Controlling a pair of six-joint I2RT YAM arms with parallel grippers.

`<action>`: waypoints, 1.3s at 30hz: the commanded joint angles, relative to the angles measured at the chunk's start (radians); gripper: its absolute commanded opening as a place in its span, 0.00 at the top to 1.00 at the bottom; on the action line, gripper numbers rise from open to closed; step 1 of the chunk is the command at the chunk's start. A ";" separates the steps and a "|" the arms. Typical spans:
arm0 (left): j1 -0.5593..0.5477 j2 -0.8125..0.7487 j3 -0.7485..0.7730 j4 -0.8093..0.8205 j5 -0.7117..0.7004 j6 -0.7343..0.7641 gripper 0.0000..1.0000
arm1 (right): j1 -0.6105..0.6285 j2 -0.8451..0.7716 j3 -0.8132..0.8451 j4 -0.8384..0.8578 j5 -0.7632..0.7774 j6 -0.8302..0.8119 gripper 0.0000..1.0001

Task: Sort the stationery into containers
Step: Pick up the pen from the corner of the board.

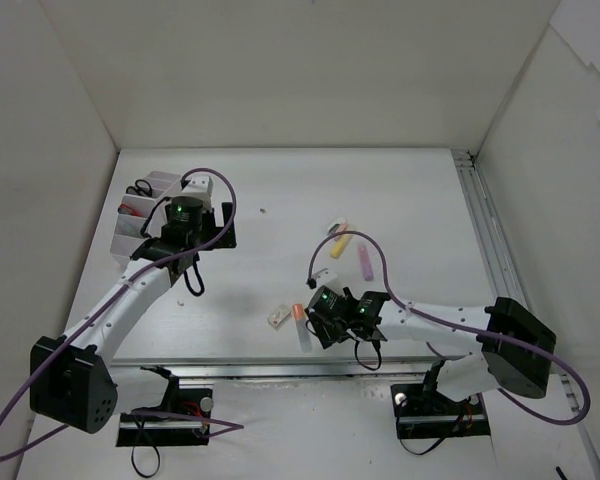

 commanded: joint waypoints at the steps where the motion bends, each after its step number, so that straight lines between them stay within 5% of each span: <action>1: -0.005 0.000 0.032 0.036 -0.026 0.022 0.00 | -0.029 -0.004 0.032 -0.017 -0.017 -0.051 0.40; 15: -0.014 0.008 0.043 0.026 -0.058 0.025 0.01 | -0.029 0.168 0.064 0.017 -0.110 -0.042 0.54; 19: -0.014 0.017 0.050 0.018 -0.052 0.043 0.01 | -0.032 0.177 0.071 0.014 -0.090 -0.041 0.82; 26: -0.121 -0.004 0.029 0.049 -0.012 0.208 0.01 | -0.069 0.121 0.121 -0.032 -0.145 -0.101 1.00; 30: -0.219 -0.061 -0.048 0.159 0.043 0.366 0.00 | -0.210 0.073 0.201 -0.085 -0.428 -0.154 1.00; 35: -0.291 -0.142 -0.151 0.236 0.346 0.547 0.00 | -0.477 0.113 0.284 -0.182 -0.871 -0.200 1.00; 36: -0.291 -0.144 -0.157 0.265 0.378 0.607 0.00 | -0.500 0.146 0.311 -0.190 -1.039 -0.225 1.00; 39: -0.330 -0.138 -0.159 0.273 0.426 0.670 0.01 | -0.522 0.197 0.394 -0.240 -1.201 -0.255 1.00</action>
